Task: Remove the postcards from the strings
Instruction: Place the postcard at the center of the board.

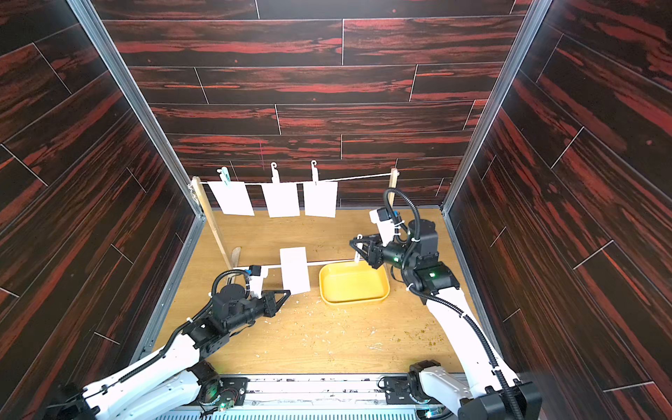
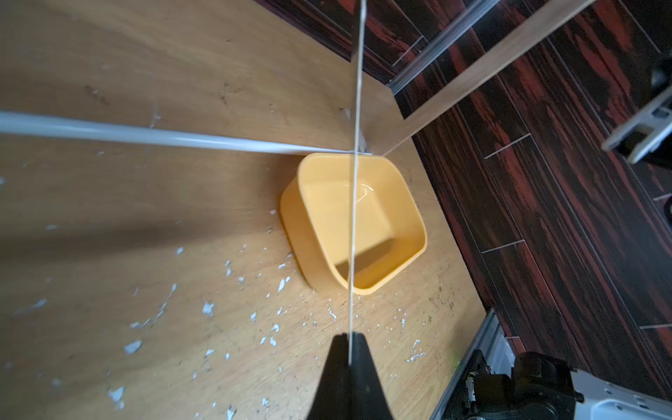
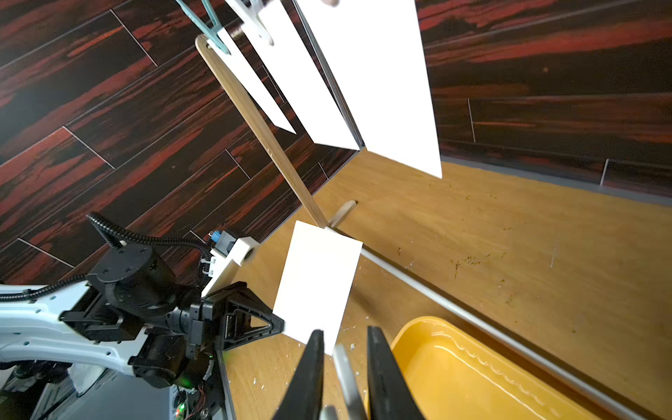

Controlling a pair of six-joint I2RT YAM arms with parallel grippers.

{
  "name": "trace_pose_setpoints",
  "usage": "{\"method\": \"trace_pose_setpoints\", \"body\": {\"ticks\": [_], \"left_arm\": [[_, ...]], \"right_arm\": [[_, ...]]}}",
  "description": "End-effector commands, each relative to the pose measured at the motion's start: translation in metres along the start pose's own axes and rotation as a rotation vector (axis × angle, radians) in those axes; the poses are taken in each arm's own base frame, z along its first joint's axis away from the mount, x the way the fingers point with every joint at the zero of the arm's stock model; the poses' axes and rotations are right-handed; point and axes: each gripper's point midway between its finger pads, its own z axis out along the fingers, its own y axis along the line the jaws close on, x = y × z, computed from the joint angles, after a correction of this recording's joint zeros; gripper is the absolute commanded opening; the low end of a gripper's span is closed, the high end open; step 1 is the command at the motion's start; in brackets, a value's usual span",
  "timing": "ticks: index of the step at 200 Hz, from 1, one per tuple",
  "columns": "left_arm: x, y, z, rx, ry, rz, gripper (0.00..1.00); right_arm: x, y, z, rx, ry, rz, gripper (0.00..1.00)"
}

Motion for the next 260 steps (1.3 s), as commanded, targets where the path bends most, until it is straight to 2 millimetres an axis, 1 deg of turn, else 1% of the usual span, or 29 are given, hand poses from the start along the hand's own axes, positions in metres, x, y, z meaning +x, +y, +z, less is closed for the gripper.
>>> {"method": "trace_pose_setpoints", "body": {"ticks": [1,31,57,75,91,100,119,137,151,159,176,191,208,211,215,230,260], "left_arm": [[0.023,0.041,-0.001,-0.132,0.042,-0.136,0.00],[0.039,0.059,0.011,-0.158,0.070,-0.221,0.00],[0.049,0.074,0.018,-0.212,0.094,-0.278,0.00],[0.056,0.085,0.019,-0.272,0.118,-0.299,0.00],[0.061,0.095,0.018,-0.325,0.131,-0.321,0.10],[0.063,0.098,0.016,-0.352,0.144,-0.325,0.15],[0.070,0.103,0.010,-0.419,0.195,-0.326,0.29],[0.076,0.105,0.005,-0.455,0.244,-0.320,0.46],[0.080,0.105,0.001,-0.473,0.285,-0.305,0.48],[0.082,0.104,-0.001,-0.481,0.302,-0.308,0.51],[0.083,0.100,-0.003,-0.482,0.327,-0.309,0.53],[0.079,0.096,-0.009,-0.494,0.331,-0.294,0.54],[0.069,0.090,-0.017,-0.497,0.307,-0.264,0.55],[0.065,0.087,-0.018,-0.490,0.297,-0.258,0.55],[0.062,0.085,-0.019,-0.481,0.284,-0.250,0.56],[0.046,0.074,-0.021,-0.442,0.226,-0.226,0.57],[0.012,0.045,-0.015,-0.320,0.107,-0.178,0.60]], "right_arm": [[0.001,0.004,0.002,-0.008,-0.036,-0.004,0.19],[0.023,-0.005,0.014,-0.007,-0.008,0.037,0.19],[0.045,-0.023,0.027,0.029,0.020,0.068,0.20],[0.062,-0.036,0.036,0.047,0.037,0.101,0.20],[0.078,-0.049,0.044,0.072,0.048,0.127,0.20],[0.087,-0.056,0.048,0.083,0.055,0.146,0.20],[0.102,-0.067,0.055,0.096,0.059,0.178,0.20],[0.114,-0.079,0.061,0.118,0.064,0.205,0.20],[0.123,-0.087,0.065,0.137,0.066,0.224,0.21],[0.128,-0.092,0.067,0.148,0.068,0.235,0.21],[0.136,-0.101,0.072,0.172,0.074,0.251,0.21],[0.144,-0.109,0.074,0.200,0.075,0.268,0.22],[0.152,-0.118,0.077,0.242,0.084,0.275,0.24],[0.154,-0.119,0.078,0.244,0.091,0.277,0.24],[0.157,-0.125,0.077,0.279,0.091,0.280,0.24],[0.165,-0.132,0.079,0.307,0.104,0.290,0.25],[0.180,-0.141,0.083,0.347,0.135,0.310,0.29]]}}
